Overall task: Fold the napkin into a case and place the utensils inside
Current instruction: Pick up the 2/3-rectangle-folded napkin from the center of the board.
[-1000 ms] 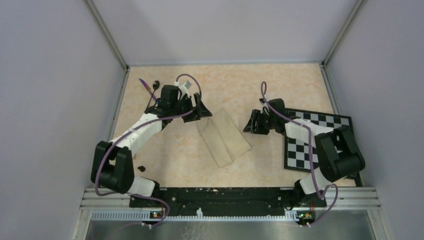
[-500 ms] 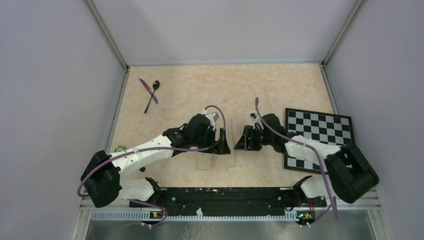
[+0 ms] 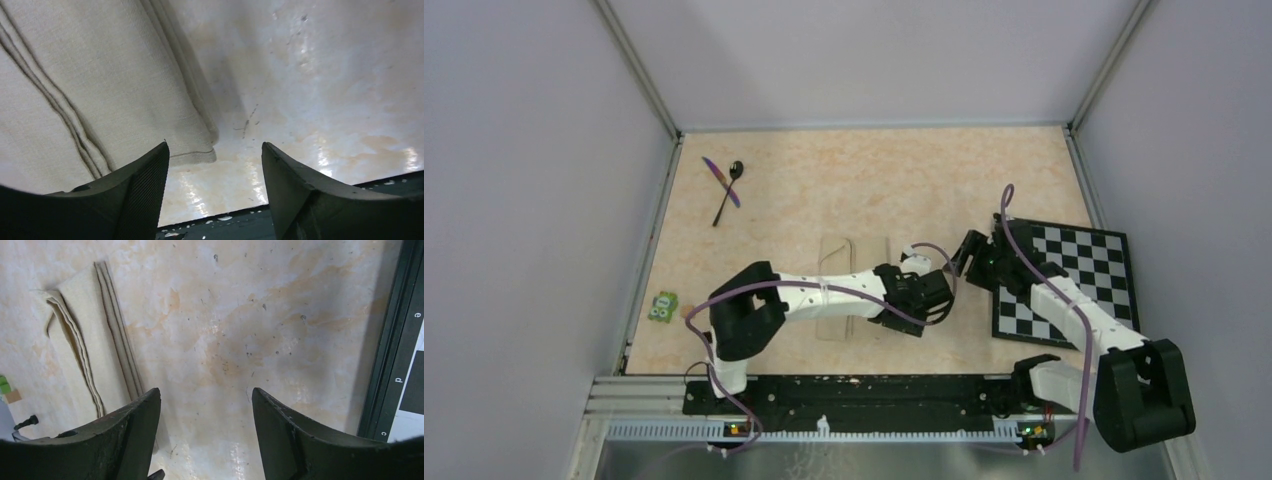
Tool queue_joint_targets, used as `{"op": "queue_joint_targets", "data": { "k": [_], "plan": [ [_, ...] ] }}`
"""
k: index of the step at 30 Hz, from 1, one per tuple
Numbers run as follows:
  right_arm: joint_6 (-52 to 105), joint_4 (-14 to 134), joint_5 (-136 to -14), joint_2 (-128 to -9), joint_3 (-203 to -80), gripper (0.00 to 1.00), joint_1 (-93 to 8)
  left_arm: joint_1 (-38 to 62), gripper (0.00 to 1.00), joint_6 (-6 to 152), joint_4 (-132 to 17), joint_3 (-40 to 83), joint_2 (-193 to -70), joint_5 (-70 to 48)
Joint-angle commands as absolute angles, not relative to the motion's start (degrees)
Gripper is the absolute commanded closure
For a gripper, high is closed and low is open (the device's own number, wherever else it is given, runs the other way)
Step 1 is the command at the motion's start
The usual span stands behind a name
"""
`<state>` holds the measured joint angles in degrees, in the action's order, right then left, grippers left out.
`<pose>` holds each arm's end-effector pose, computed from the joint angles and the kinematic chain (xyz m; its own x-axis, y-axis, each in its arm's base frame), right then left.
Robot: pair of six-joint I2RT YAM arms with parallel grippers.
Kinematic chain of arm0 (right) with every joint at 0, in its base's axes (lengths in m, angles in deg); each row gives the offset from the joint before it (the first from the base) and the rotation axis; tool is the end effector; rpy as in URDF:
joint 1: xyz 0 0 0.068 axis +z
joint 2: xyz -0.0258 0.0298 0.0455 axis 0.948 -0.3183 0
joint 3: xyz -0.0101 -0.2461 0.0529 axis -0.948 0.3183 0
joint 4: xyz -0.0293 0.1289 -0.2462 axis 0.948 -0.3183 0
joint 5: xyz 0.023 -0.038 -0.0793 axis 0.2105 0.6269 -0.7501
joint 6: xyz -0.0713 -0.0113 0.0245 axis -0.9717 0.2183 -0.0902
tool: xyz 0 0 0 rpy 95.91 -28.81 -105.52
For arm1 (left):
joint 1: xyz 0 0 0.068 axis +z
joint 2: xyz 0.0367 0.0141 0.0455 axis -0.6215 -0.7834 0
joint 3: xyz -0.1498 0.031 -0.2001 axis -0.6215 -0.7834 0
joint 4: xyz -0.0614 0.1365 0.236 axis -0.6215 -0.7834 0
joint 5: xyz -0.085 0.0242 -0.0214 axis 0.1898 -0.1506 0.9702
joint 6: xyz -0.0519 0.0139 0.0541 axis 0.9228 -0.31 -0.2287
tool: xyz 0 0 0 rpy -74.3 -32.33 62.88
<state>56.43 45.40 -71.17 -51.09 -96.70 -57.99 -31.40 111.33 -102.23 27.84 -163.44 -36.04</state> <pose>0.2502 0.0726 0.1378 -0.7874 0.4121 -0.4584 0.1431 0.8456 0.5143 0.1541 -0.3656 0.1395 -0.8752 0.2570 -0.4098 0.3079 0.9494 -0.0622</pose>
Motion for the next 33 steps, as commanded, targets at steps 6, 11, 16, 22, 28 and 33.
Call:
{"op": "queue_joint_targets", "data": {
  "k": [6,11,16,22,28,33],
  "plan": [
    [55.79,46.48,-70.79,-49.51,-95.56,0.34,-58.57,-32.26,0.35,114.11,-108.96,31.49,-167.53,-41.61],
    [55.67,47.20,-69.71,-49.66,-94.94,0.34,-58.52,-32.11,0.40,114.25,-109.69,32.88,-171.14,-42.66],
    [54.21,49.64,-65.31,-49.82,-93.63,0.34,-58.60,-31.91,0.50,114.28,-110.16,32.68,-173.53,-42.17],
    [52.38,55.43,-57.71,-51.08,-91.89,0.28,-58.51,-30.68,0.80,113.79,-108.03,27.90,-171.74,-40.74],
    [52.56,63.78,-48.28,-58.21,-92.42,0.21,-58.52,-29.61,1.00,111.55,-102.81,22.88,-164.44,-37.47],
    [57.91,74.94,-40.55,-67.11,-93.02,0.19,-56.19,-29.29,1.00,109.42,-99.54,21.05,-156.79,-35.71]
  ]
}}
